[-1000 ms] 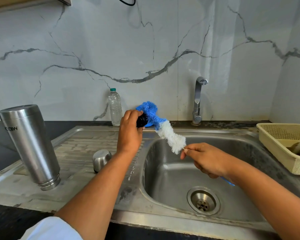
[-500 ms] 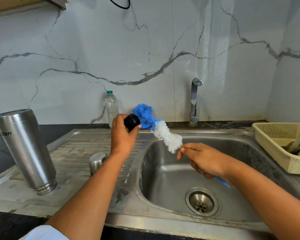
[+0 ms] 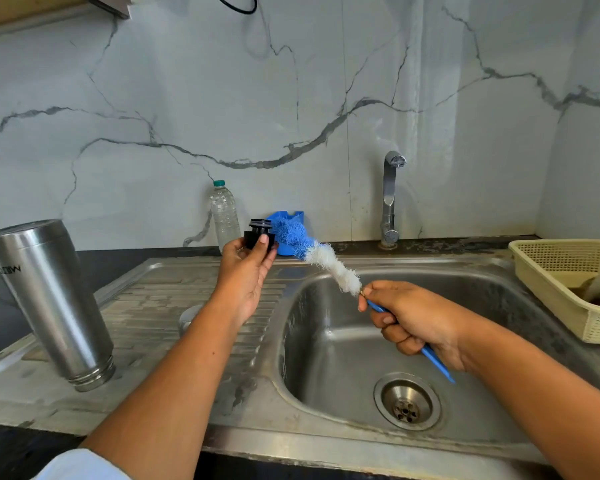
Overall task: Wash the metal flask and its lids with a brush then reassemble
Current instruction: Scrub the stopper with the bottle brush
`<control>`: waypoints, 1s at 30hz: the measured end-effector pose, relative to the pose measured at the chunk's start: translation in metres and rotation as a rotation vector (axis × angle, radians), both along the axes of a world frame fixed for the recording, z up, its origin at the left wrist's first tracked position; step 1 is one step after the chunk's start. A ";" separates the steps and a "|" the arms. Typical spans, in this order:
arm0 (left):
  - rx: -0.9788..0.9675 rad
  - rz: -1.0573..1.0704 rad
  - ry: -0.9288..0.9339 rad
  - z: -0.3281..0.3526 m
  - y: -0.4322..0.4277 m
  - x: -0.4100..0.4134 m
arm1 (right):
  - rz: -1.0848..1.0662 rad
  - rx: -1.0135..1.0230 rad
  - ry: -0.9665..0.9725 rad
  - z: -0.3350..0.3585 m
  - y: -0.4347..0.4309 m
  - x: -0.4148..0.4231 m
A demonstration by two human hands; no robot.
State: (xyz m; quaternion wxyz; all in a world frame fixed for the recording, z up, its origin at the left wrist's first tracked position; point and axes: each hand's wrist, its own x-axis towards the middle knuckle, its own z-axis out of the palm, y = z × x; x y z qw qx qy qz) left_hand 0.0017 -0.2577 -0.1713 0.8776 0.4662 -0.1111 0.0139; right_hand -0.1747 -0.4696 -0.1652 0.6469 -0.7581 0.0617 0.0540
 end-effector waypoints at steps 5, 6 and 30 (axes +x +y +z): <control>0.121 -0.100 -0.033 -0.005 -0.004 -0.004 | -0.001 0.031 -0.016 0.004 -0.003 -0.002; 0.141 -0.124 -0.036 -0.006 -0.005 -0.006 | 0.003 0.034 -0.011 0.004 -0.004 -0.002; 0.721 0.282 -0.282 -0.008 0.005 -0.001 | 0.160 0.128 0.113 0.015 -0.005 -0.010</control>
